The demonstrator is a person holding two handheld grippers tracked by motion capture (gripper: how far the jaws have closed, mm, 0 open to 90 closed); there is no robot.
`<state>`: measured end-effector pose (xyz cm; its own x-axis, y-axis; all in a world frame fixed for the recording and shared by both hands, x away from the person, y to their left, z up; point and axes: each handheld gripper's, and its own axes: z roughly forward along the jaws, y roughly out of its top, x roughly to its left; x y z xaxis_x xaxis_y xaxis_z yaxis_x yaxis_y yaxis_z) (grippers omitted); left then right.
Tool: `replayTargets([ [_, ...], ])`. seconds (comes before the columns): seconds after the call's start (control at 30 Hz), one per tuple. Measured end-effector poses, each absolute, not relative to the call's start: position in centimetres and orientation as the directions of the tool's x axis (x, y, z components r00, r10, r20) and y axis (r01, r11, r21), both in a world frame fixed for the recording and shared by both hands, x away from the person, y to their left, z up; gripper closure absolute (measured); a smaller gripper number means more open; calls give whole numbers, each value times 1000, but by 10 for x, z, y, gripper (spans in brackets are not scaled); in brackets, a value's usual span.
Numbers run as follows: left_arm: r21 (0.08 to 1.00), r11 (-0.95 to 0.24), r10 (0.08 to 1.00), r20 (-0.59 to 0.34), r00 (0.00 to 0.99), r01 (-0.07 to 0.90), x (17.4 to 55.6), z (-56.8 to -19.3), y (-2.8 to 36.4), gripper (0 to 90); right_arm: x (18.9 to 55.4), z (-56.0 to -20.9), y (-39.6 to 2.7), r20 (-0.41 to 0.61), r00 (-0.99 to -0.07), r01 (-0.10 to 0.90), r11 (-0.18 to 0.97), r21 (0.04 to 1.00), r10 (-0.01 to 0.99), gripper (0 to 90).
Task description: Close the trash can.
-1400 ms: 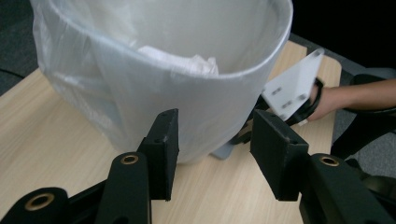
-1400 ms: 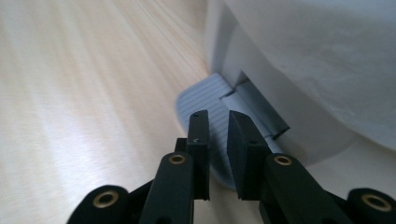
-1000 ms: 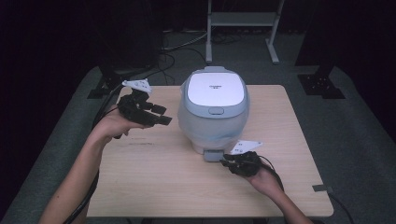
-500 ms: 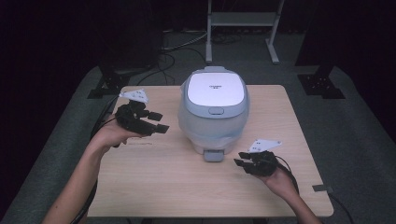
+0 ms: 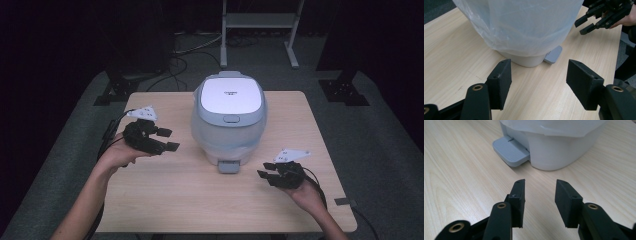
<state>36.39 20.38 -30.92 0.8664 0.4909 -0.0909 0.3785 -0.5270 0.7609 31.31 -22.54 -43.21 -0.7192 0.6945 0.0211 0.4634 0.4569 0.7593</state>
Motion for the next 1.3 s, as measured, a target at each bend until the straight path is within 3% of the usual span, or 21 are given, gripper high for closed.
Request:
replayTargets([
  [1.3,778,-461,586,-94,805,426,332,-378,224,218,308,-441,-260,48,-657,524,410,746,753,466],
])
